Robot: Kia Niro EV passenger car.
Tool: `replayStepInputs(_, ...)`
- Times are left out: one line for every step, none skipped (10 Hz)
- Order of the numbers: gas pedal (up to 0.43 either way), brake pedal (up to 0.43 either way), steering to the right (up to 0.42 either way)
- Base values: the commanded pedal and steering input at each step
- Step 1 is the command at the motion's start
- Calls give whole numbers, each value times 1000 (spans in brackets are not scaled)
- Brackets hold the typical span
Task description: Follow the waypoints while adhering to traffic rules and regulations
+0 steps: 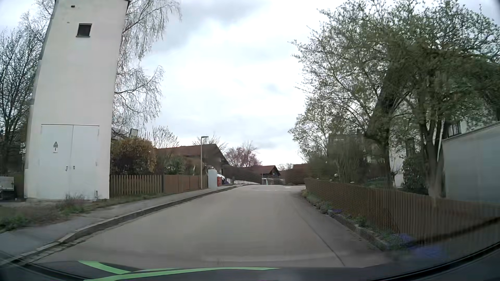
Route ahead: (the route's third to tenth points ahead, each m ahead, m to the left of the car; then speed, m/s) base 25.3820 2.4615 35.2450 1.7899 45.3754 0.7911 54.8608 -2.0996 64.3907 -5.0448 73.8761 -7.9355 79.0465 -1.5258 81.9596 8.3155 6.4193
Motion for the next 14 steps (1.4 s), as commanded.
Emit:
replayStepInputs(98,0,24)
replayStepInputs(79,0,24)
replayStepInputs(79,0,24)
replayStepInputs(67,0,24)
replayStepInputs(47,0,24)
replayStepInputs(39,0,24)
replayStepInputs(39,0,24)
replayStepInputs(39,0,24)
replayStepInputs(39,0,23)
replayStepInputs(28,0,22)
replayStepInputs(28,0,21)
replayStepInputs(28,0,20)
replayStepInputs(28,0,19)
replayStepInputs(28,0,18)
